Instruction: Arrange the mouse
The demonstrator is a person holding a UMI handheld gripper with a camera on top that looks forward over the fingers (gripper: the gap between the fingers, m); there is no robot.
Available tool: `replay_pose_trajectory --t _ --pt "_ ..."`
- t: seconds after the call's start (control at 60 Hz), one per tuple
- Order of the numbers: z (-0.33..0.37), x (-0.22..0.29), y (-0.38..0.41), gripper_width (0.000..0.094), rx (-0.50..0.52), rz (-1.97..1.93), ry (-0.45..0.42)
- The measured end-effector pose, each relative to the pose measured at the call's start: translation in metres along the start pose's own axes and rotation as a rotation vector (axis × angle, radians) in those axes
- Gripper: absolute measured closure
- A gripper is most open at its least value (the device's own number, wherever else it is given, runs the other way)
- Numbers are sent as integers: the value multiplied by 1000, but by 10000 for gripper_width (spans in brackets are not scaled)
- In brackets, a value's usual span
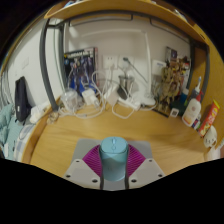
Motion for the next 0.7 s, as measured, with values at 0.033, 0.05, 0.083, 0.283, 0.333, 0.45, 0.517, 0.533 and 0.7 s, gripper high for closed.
replay_pose_trajectory --t 0.033,0.05,0.083,0.283,0.333,0.45,0.517,0.533,0.7 --pt "-5 -11 2 654 -4 3 23" --pt "-8 -16 2 652 -4 5 31" --pt "-12 -26 3 653 -5 6 49" --pt "-25 -66 4 614 -3 16 95" --pt "-25 -67 4 577 -4 17 90" --pt "-26 -68 4 478 3 -1 95" --pt "-26 -67 3 432 13 -15 114" --pt "-24 -67 2 397 13 -19 123" --pt "1 -37 -9 86 -50 2 97"
Point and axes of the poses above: the point between the fingertips, and its own axes, seen from behind it with the camera up: y to the left, x up, z backward, against the way the camera looks, the point moved 8 cm from there along z, backward, against the way the camera looks, and after that the axes turned 3 degrees about -y, right-handed, at the moved point
